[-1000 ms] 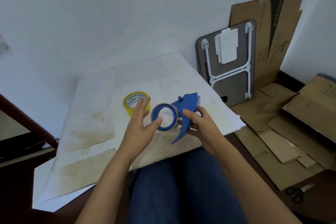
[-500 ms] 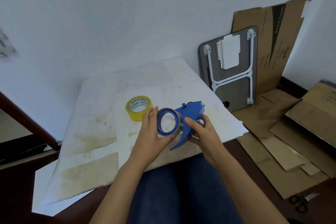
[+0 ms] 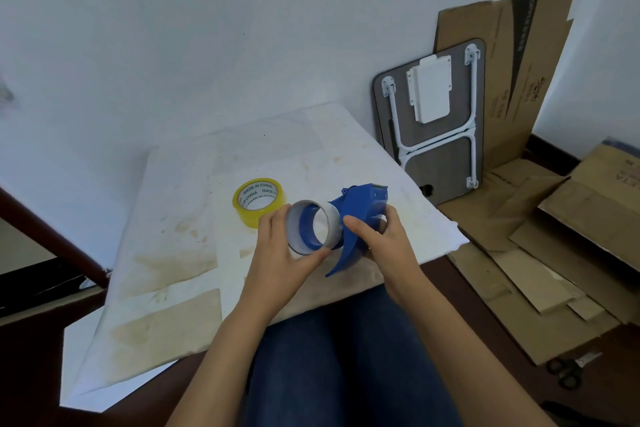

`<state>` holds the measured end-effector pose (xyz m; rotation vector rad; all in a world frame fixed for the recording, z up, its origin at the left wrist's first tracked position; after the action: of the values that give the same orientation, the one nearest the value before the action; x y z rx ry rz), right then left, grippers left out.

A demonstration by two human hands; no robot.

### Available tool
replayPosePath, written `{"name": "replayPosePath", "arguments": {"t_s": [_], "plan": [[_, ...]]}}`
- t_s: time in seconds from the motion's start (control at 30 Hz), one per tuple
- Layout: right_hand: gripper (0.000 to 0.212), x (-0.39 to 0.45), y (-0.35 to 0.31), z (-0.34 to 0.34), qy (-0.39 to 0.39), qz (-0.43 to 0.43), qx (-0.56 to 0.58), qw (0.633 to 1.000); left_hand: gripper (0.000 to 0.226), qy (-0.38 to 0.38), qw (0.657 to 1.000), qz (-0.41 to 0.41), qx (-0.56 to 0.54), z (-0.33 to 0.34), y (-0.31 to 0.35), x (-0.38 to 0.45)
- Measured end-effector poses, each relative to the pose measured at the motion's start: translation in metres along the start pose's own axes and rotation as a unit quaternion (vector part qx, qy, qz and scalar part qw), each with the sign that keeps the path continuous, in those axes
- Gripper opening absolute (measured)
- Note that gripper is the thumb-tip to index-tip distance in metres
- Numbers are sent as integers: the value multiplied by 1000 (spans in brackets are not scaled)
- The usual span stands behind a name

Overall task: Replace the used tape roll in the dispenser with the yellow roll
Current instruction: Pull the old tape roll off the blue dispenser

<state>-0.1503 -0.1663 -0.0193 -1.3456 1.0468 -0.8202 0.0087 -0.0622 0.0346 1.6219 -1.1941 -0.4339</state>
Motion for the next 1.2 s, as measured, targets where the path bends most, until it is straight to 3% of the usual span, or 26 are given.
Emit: {"name": "replayPosePath", "arguments": {"t_s": [0.17, 0.3, 0.43, 0.63, 0.77, 1.0, 1.2], "plan": [[58, 23, 3, -21, 77, 44, 53, 995, 74, 42, 993, -81, -79, -17, -22, 20], [58, 41, 3, -30, 111, 78, 102, 986, 84, 22, 993, -92, 72, -21, -27, 65], [59, 58, 2, -34, 120, 90, 114, 982, 86, 13, 965, -104, 242, -16, -25, 118], [68, 77, 9, -37, 119, 107, 105, 981, 89, -55, 936, -131, 322, 16, -48, 171], [55, 84, 9, -38, 109, 111, 99, 983, 88, -73, 926, -138, 344, 27, -65, 188], [56, 88, 14, -35, 101, 125, 103, 982, 81, -98, 927, -151, 329, 35, -82, 193], [56, 80, 9, -16, 78, 124, 110, 983, 70, -30, 957, -75, 278, -3, -67, 185]]}}
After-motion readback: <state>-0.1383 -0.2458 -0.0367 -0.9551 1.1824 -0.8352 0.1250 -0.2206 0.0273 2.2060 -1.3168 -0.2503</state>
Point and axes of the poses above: each hand's wrist, its own x-axis towards the middle knuckle, its own z-axis out of the palm, y = z × x, the point moved 10 cm from there along x, towards the middle knuckle, and after that the axes turned 14 degrees about -x, right-handed, at the moved point
